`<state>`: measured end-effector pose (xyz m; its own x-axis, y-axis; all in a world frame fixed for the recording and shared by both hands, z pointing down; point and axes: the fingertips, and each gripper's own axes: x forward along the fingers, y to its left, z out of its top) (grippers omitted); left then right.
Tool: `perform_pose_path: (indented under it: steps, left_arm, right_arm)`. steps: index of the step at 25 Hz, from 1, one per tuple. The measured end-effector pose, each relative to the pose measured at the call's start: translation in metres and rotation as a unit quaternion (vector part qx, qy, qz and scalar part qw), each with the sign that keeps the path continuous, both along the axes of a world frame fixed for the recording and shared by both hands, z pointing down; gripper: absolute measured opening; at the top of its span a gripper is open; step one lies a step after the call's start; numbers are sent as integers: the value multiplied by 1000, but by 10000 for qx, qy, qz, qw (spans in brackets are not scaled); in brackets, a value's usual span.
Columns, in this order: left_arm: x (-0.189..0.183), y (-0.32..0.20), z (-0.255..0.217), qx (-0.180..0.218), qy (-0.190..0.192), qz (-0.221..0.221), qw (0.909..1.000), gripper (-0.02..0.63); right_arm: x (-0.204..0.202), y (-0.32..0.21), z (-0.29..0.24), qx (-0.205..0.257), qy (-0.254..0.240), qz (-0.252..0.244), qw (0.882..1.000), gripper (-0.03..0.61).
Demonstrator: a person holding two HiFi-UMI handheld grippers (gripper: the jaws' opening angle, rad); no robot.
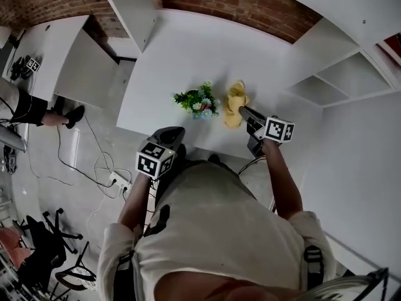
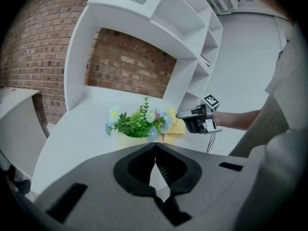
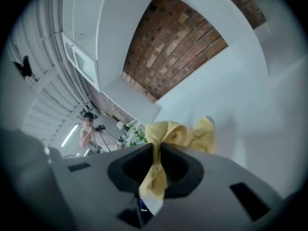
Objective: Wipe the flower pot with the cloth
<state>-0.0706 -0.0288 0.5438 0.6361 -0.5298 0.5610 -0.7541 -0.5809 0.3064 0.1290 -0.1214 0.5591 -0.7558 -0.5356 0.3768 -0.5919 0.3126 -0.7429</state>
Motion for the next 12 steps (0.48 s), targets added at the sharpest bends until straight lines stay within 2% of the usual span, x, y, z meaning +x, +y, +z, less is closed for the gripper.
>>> perform_pose_path:
  steps: [4, 7, 9, 12]
  left_arm:
    - [-28, -30, 12, 229, -163, 63, 9996, 21]
    - [-31, -53, 27, 417, -372, 424, 9975, 34]
    - [-26, -62, 39, 426, -514, 788, 9947, 138]
    - [-17, -75, 56, 413, -684, 1224, 9893, 229]
  right_arm:
    - [-26, 7, -27, 28, -442, 427, 9981, 63]
    - [-44, 6, -30, 32, -447, 647, 9969, 63]
    - [-47, 2, -25, -37, -510, 884, 9948, 63]
    - [-46, -5, -14, -180, -656, 1180, 9907, 63]
